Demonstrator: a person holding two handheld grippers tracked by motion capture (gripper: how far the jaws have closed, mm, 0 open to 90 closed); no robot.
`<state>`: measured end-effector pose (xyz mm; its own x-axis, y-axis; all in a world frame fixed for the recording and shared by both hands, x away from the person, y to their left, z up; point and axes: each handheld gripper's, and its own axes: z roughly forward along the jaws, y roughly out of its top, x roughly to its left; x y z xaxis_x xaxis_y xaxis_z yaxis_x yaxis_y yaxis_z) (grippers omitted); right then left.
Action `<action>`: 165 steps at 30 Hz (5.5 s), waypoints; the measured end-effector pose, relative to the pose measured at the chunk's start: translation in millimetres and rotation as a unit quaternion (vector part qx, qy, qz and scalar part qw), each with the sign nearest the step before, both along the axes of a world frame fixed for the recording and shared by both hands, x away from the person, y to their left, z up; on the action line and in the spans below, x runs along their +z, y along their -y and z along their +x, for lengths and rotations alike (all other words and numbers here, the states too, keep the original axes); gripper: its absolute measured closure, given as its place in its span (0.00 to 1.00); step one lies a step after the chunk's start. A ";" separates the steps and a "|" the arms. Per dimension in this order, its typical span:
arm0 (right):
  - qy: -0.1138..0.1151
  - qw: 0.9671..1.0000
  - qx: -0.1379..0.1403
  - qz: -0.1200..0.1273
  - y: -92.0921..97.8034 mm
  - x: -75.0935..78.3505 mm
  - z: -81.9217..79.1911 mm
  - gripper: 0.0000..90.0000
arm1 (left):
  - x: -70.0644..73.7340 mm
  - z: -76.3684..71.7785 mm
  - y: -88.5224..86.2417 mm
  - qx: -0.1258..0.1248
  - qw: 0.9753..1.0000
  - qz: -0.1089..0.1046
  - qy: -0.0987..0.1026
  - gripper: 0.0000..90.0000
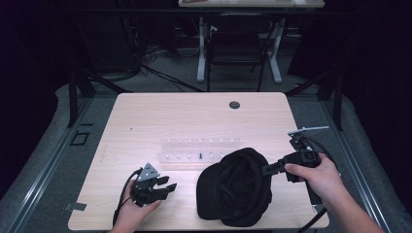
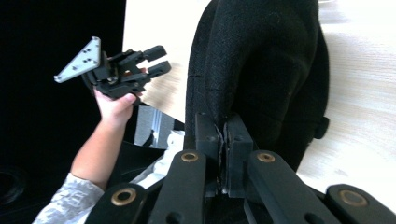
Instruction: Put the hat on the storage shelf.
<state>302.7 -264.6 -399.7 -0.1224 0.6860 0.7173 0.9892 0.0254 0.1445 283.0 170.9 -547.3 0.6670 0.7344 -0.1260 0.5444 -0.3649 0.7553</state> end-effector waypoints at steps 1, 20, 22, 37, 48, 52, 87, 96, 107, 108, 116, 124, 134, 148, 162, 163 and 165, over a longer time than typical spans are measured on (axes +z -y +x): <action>0.005 1.000 -0.002 0.002 -0.1 0.3 0.1 0.97 | -0.1 0.0 0.0 0.000 1.000 0.000 0.000 0.63; 0.000 0.999 -0.008 0.050 6.5 16.4 0.8 0.97 | 0.0 1.1 -1.6 -0.010 1.000 -0.003 -0.007 0.63; 0.004 0.998 -0.008 0.068 6.2 17.9 0.4 0.97 | 0.0 1.2 -1.8 -0.009 1.000 -0.003 -0.007 0.63; 0.029 0.996 -0.013 0.086 7.6 40.4 -2.2 0.97 | -0.1 1.8 -3.6 -0.008 1.000 -0.003 -0.009 0.63; 0.049 0.992 -0.024 0.112 17.9 55.5 -1.9 0.97 | -1.6 2.1 -3.1 -0.003 1.000 -0.004 -0.009 0.62; 0.058 0.989 -0.025 0.130 18.4 61.4 0.8 0.97 | -3.5 4.1 -4.8 0.000 1.000 -0.002 -0.011 0.61; 0.080 0.985 -0.018 0.151 -20.7 111.0 50.2 0.97 | -7.3 8.4 -13.0 0.008 1.000 0.001 -0.020 0.59; 0.083 0.984 -0.025 0.153 -23.4 115.9 62.6 0.97 | -8.4 8.9 -12.2 0.006 1.000 0.004 -0.019 0.59; 0.094 0.983 -0.029 0.156 -30.3 118.0 80.6 0.97 | -10.1 10.0 -11.7 0.002 1.000 0.008 -0.026 0.59; 0.095 0.983 -0.030 0.155 -31.5 117.8 82.3 0.97 | -10.2 10.2 -11.7 0.001 1.000 0.008 -0.027 0.59; 0.094 0.983 -0.036 0.153 -43.4 111.9 96.8 0.97 | -10.3 10.4 -11.6 -0.001 1.000 0.009 -0.026 0.59; 0.093 0.983 -0.035 0.153 -53.7 103.3 111.4 0.97 | -10.3 10.6 -11.5 -0.003 1.000 0.010 -0.025 0.59; 0.093 0.983 -0.038 0.154 -62.2 94.4 121.5 0.97 | -10.6 10.9 -10.1 0.000 1.000 0.006 -0.020 0.59; 0.083 0.984 -0.040 0.150 -70.6 82.6 127.1 0.97 | -4.4 11.1 -7.2 -0.006 1.000 0.009 -0.015 0.59; 0.086 0.983 -0.039 0.155 -84.6 79.8 129.4 0.97 | 32.2 18.0 5.4 -0.019 0.999 0.010 0.036 0.64; 0.086 0.983 -0.041 0.157 -86.1 79.3 129.6 0.97 | 34.8 19.9 6.5 -0.021 0.999 0.006 0.037 0.64; 0.087 0.982 -0.042 0.159 -88.8 78.8 130.0 0.96 | 38.9 22.5 10.2 -0.022 0.999 0.004 0.045 0.65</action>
<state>432.8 -175.8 -320.9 -0.2144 0.4432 0.8704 0.9455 -0.1295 0.2989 305.5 160.7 -508.3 0.7073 0.7044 -0.0590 0.4581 -0.3932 0.7972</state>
